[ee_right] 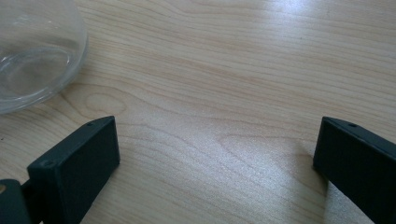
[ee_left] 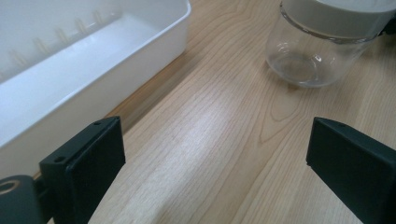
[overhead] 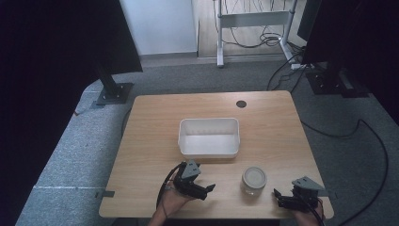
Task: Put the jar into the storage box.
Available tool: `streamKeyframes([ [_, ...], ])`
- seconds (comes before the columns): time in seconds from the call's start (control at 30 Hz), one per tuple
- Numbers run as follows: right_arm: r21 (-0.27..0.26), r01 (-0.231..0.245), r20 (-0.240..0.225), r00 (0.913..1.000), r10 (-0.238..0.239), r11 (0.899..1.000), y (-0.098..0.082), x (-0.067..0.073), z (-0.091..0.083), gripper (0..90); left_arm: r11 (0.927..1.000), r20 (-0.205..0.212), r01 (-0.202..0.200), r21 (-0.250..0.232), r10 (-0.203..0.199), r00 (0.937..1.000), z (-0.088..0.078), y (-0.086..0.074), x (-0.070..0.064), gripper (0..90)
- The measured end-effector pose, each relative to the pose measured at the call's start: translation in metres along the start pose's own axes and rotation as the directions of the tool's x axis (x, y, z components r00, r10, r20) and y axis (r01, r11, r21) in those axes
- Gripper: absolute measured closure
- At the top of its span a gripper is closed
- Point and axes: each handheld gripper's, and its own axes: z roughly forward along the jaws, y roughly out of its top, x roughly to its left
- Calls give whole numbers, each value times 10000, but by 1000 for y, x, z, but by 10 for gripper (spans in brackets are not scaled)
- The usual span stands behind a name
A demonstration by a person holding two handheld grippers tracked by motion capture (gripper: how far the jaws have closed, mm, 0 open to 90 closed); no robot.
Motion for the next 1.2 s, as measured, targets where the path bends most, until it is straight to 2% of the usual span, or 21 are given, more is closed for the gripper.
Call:
streamKeyframes([
  [0.57, -2, 10, -16, 10000, -10, 10000, 0, 0, 0, 0, 9997, 399, -205, -120, 210, 9990, 22, 17, -12, 34],
  [1.0, 1, 28, -37, 10000, -28, 10000, 0, 0, 0, 1, 9986, 872, -412, -326, 439, 9952, 38, 33, -26, 24],
  [1.2, 3, 33, -41, 10000, -33, 10000, 0, 0, 0, 0, 9981, 1099, -557, -263, 583, 9922, 48, 37, -32, 22],
])
